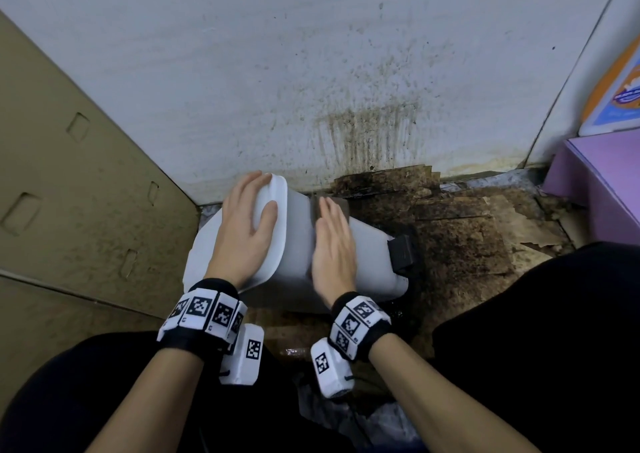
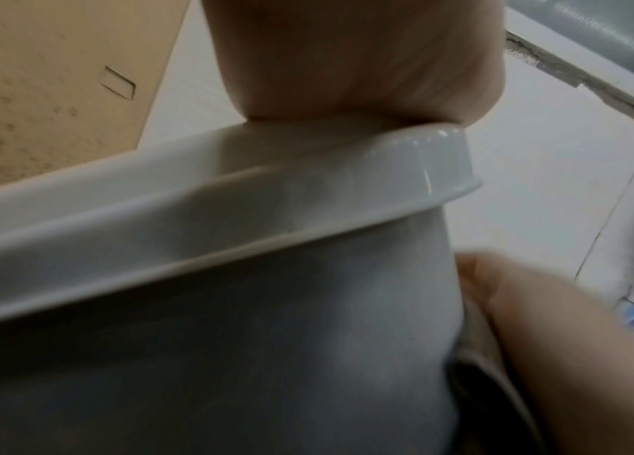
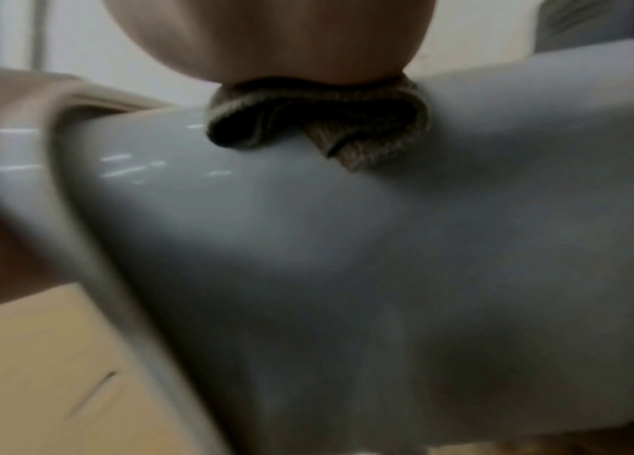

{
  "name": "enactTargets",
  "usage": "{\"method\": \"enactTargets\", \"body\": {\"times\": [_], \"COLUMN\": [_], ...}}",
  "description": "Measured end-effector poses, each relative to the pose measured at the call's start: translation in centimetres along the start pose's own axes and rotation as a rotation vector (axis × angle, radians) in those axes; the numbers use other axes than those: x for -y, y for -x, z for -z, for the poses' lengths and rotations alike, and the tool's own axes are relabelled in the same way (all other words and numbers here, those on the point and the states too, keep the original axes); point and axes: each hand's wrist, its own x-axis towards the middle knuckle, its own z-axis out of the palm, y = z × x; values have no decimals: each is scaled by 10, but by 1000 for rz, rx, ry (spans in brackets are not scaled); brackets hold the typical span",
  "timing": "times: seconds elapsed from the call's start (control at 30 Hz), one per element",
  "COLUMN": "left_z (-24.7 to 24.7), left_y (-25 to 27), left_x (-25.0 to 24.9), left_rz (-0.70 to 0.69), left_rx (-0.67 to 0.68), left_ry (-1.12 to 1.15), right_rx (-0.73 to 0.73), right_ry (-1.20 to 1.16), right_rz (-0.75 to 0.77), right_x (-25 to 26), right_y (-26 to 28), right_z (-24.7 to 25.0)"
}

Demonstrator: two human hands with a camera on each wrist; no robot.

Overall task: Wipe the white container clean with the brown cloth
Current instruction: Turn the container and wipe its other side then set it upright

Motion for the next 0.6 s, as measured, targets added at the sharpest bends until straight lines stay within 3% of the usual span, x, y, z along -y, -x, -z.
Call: {"method": "enactTargets", "body": {"times": [0.1,0.27,0.6], "left_z": [1,3,9], "left_y": [1,4,2], "left_x": [0,3,9], "left_rz": [-7,-9,22], "left_rx": [5,1,-24], "left_ry": [-6,1,16], "right_rx": [24,-31,-30], "right_ry": [-31,42,193], "right_rz": [115,219,408], "right_x": [28,29,-34], "right_y": [11,23,25], "right_z": [-13,-19,9]}}
